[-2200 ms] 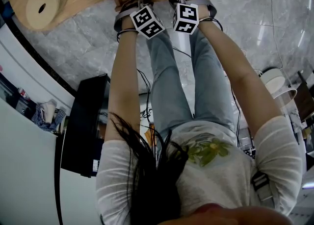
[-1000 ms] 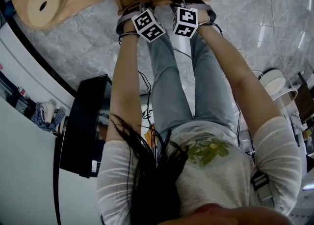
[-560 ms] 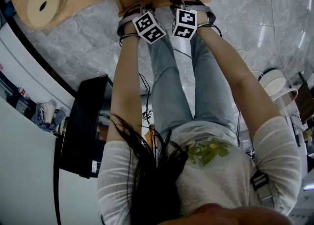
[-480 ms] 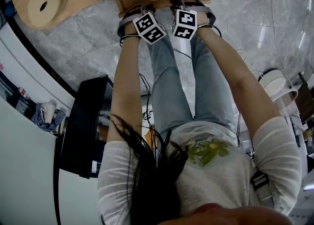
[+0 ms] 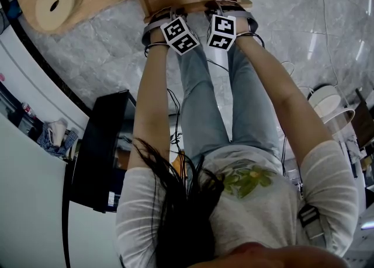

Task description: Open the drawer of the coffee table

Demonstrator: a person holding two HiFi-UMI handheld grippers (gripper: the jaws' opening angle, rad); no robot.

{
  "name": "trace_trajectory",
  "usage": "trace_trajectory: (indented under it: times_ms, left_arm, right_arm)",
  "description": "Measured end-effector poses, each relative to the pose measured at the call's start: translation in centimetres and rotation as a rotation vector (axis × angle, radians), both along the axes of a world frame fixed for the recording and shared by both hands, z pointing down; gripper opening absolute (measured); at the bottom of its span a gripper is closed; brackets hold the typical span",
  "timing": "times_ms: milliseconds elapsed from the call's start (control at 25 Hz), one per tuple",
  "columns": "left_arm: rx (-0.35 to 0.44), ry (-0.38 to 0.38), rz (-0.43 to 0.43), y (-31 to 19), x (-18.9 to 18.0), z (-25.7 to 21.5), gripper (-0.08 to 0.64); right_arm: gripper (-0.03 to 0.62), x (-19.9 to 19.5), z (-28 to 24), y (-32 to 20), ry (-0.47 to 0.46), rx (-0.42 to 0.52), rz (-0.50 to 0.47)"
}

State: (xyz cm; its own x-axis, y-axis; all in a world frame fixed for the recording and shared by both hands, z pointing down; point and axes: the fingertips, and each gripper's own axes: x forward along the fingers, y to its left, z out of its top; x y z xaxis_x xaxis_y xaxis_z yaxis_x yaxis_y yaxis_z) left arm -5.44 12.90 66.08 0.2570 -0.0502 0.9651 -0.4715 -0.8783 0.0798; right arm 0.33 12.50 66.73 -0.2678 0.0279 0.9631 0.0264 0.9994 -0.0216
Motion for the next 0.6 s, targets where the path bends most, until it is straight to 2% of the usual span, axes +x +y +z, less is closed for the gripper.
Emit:
trace_trajectory:
  times_ms: [360, 600]
  left_arm:
    - [-0.001, -0.008, 0.0, 0.7, 0.1, -0.1, 0.095]
    - [-0.025, -0.002, 0.021, 1.6, 0.3, -0.1, 0.094]
  right_arm:
    - [0.08, 0.2, 0.1, 0.7, -0.001, 0.003, -0.001]
    - [0.08, 0.2, -0.6, 1.5, -0.011, -0.03, -0.016]
